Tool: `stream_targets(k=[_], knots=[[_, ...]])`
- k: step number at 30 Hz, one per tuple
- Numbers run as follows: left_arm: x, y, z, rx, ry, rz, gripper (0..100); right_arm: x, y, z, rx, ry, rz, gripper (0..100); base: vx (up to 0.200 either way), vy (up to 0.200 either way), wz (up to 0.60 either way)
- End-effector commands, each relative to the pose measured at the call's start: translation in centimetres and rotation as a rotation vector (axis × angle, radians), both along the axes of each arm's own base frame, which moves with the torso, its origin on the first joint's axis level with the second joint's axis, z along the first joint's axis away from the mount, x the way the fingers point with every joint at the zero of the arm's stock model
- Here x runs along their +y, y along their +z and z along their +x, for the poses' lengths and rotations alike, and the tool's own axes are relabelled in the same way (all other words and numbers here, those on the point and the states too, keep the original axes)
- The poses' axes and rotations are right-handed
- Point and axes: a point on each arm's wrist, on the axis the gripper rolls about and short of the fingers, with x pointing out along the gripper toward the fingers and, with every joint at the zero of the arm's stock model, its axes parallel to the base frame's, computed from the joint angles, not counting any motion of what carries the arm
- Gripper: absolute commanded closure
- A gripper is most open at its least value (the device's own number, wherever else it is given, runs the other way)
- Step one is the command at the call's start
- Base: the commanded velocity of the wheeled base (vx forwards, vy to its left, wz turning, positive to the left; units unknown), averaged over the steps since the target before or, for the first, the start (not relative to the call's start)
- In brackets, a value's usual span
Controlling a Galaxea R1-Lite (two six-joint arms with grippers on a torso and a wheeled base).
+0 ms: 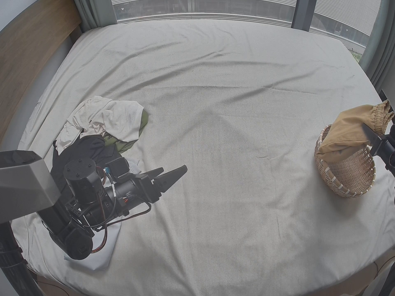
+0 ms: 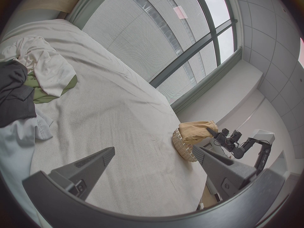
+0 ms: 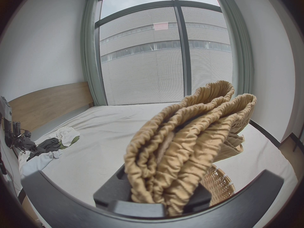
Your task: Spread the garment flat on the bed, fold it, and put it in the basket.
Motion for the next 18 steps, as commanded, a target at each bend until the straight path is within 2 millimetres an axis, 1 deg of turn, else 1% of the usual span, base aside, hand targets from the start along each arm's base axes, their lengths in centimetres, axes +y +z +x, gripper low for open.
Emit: stream_targets(k=[1, 5, 13, 14, 18], knots=[[-0.17, -0.05, -0.07, 0.002, -0.005, 0.000, 0, -0.49, -1.29, 0.72, 0.042, -0.005, 0.018, 100, 0.000, 0.000, 0.00], [-0.21, -0.03, -0.09, 0.000, -0.007, 0.000, 0, -0.99, -2.01, 1.01, 0.060, -0.018, 0.026, 100, 0.000, 0.000, 0.00], [-0.21, -0.05, -0.09, 0.002, -0.007, 0.000, 0, -1.07, -2.07, 0.98, 0.063, -0.022, 0.011, 100, 0.000, 0.000, 0.00], [-0.21, -0.05, -0.09, 0.002, -0.007, 0.000, 0, -1.15, -2.07, 0.94, 0.063, -0.026, 0.011, 0, 0.000, 0.000, 0.00], [-0.22, -0.02, -0.06, 0.000, -0.007, 0.000, 0, -1.21, -2.00, 0.87, 0.061, -0.029, 0.009, 0, 0.000, 0.000, 0.00]])
